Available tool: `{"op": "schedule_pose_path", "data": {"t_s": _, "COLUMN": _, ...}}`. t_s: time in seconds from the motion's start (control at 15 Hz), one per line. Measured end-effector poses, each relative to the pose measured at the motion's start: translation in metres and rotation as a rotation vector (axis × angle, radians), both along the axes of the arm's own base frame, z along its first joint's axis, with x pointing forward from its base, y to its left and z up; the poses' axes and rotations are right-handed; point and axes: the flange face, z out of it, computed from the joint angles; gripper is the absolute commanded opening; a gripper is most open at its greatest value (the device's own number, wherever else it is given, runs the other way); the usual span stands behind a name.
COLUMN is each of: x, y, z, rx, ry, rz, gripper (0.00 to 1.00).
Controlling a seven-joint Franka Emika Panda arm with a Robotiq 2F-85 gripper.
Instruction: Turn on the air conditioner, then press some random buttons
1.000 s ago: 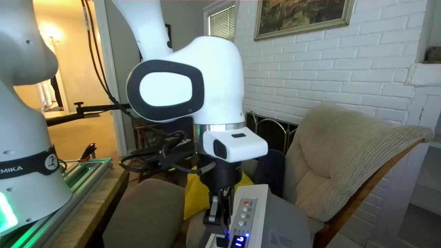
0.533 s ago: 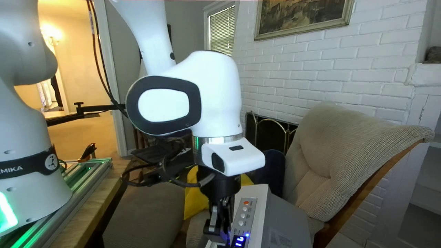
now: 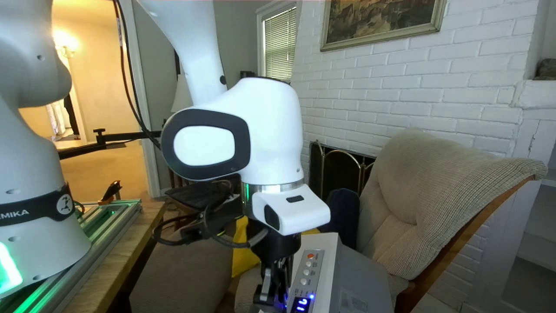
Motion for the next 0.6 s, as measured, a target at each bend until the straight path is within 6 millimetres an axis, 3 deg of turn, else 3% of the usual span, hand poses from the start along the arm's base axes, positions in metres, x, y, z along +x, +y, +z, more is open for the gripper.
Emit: {"op": "schedule_pose_path", "data": {"t_s": 0.6, "x": -0.001, "y": -0.002, "z": -0.012, "rx": -0.002, "ry": 0.003, "rz": 0.005, "gripper": 0.0}}
